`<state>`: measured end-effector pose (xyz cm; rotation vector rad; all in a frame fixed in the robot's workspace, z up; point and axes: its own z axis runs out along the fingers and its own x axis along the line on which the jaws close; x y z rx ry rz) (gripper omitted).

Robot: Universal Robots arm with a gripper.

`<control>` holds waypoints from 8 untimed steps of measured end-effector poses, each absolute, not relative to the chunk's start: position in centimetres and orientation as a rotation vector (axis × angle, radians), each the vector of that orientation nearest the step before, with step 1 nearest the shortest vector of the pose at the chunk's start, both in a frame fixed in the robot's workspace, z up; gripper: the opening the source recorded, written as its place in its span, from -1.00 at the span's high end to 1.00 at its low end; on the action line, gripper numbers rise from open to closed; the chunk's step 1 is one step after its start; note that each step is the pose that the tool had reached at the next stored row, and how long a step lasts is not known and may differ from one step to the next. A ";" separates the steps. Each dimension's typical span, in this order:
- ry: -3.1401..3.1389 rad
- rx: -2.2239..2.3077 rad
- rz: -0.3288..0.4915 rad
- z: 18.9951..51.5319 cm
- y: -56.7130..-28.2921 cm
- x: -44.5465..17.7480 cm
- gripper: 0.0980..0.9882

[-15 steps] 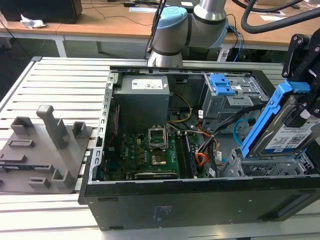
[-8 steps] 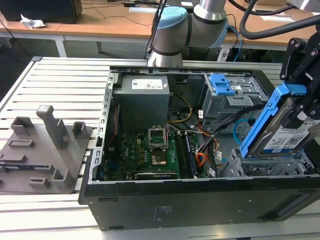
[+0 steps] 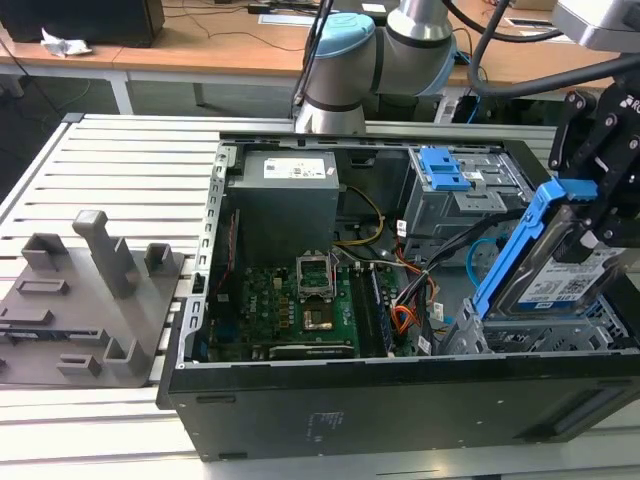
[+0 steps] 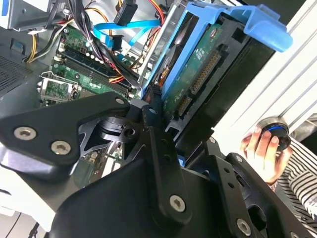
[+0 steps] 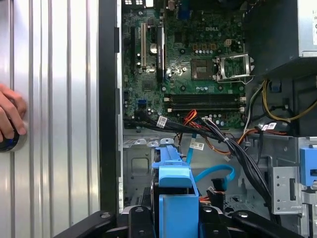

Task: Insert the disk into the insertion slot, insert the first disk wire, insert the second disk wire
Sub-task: 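Insert the disk into the insertion slot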

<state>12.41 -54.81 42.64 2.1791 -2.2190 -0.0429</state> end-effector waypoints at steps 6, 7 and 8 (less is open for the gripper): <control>-2.219 2.179 -0.043 41.6 -54.8 12.4 0.41; -2.219 2.179 -0.043 41.4 -54.8 12.4 0.41; -2.219 2.179 -0.043 41.3 -54.8 12.4 0.41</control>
